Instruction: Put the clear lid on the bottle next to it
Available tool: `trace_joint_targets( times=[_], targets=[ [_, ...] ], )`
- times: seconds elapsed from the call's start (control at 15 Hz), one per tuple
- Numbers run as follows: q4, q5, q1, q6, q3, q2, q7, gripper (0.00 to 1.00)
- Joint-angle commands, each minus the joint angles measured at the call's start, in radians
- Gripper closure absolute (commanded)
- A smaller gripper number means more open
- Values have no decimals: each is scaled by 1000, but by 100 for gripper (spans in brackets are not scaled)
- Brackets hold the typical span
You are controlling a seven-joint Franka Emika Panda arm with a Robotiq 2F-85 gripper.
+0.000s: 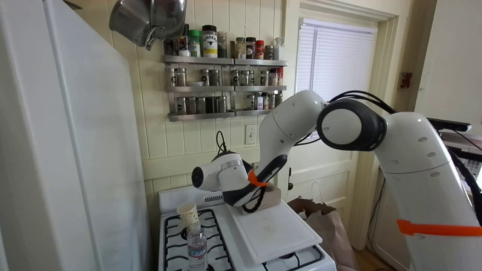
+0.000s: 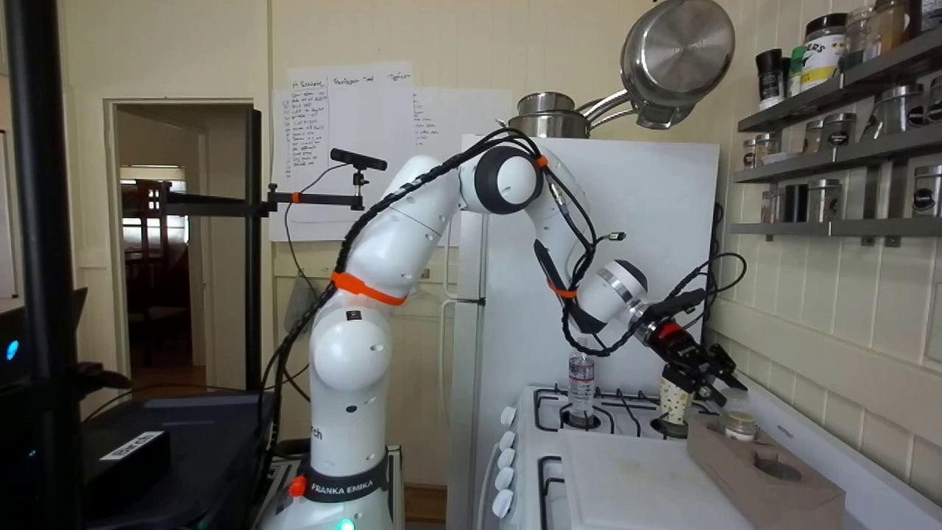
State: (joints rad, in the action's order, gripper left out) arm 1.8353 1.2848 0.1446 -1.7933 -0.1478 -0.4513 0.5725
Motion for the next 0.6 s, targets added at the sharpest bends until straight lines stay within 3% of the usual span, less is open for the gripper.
trace_joint_targets(
  times=[0.0, 0.53],
  targets=[
    [-23, -1, -5, -30, -3, -22, 14, 76],
    [-55, -15, -21, -88, 3, -58, 34, 76]
  ],
)
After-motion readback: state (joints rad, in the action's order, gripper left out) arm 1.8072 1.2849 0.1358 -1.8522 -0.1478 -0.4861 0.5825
